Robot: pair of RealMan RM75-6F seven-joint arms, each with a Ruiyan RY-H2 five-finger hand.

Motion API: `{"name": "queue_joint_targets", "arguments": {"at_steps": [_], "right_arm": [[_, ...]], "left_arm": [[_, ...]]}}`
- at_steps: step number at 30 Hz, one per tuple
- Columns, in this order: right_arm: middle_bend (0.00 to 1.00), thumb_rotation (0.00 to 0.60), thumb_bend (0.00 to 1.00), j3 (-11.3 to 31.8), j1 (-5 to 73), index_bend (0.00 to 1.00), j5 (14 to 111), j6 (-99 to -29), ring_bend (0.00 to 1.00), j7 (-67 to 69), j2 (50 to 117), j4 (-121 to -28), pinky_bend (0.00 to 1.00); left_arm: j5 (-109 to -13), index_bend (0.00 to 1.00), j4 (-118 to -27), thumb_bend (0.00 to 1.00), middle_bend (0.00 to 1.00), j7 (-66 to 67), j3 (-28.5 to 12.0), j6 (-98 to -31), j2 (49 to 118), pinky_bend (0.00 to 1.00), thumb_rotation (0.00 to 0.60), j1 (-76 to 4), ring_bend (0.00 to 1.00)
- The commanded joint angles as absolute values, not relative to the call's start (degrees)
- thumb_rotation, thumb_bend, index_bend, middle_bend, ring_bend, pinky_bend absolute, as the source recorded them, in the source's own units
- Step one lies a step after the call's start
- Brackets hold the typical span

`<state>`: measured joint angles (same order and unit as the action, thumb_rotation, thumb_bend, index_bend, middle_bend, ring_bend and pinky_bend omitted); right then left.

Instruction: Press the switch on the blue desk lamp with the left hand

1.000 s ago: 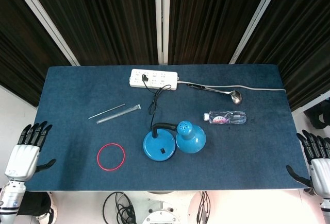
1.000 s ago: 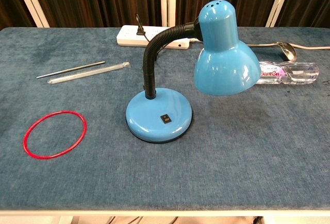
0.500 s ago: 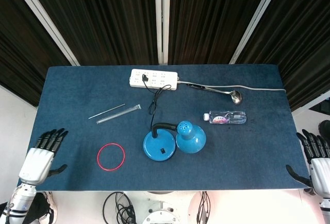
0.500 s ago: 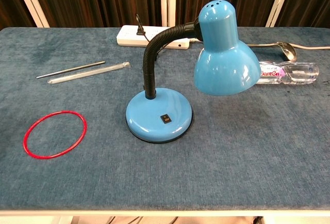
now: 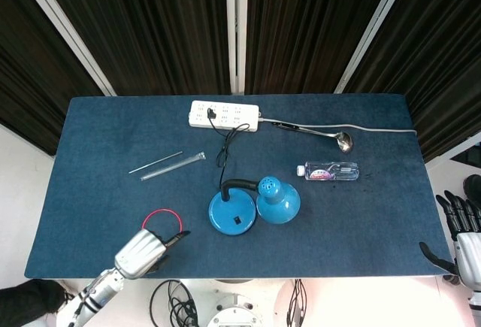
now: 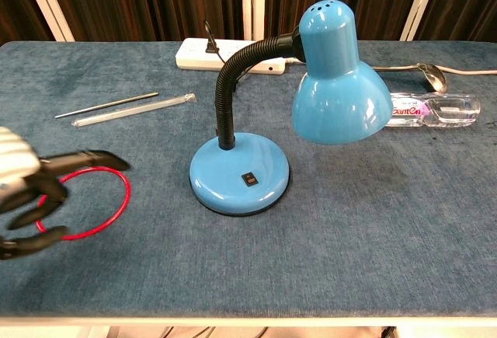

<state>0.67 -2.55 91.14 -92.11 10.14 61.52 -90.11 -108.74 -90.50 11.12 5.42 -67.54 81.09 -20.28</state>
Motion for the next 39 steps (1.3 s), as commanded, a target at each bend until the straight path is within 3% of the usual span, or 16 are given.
{"name": "queue_joint_targets", "arguments": {"at_steps": [1,7,16,29,39], "right_arm": [[0.00,0.600,0.17,0.8,-2.6,0.00,90.8,-92.1,0.00,10.6,61.5,-89.9,0.00],[0.00,0.600,0.17,1.1,-2.8,0.00,90.2,-92.2,0.00,12.0,61.5,-89.1,0.00],[0.00,0.600,0.17,1.4,-2.8,0.00,89.4,-91.7,0.00,13.5,61.6,-87.9,0.00],[0.00,0.600,0.17,1.5,-2.9,0.00,89.0,-91.5,0.00,14.0,61.6,-87.4,0.00],[0.00,0.600,0.17,1.8,-2.7,0.00,88.5,-90.9,0.00,14.4,61.7,-86.9,0.00]], "left_arm": [[-106.3,0.11,-93.7,0.44,0.81,14.6,3.5,-61.1,83.5,0.84,0.600,-24.5,0.80],[-99.7,0.09,-94.8,0.45,0.82,19.8,0.6,-53.6,86.5,0.84,0.600,-27.9,0.80],[-94.0,0.08,-94.4,0.46,0.83,25.5,-3.1,-50.2,90.3,0.84,0.600,-31.8,0.81],[-86.5,0.08,-91.2,0.48,0.84,27.2,-4.4,-46.2,92.8,0.85,0.600,-36.0,0.81],[-84.6,0.08,-90.6,0.49,0.84,28.9,-2.8,-46.8,93.1,0.85,0.600,-37.2,0.82]]}}
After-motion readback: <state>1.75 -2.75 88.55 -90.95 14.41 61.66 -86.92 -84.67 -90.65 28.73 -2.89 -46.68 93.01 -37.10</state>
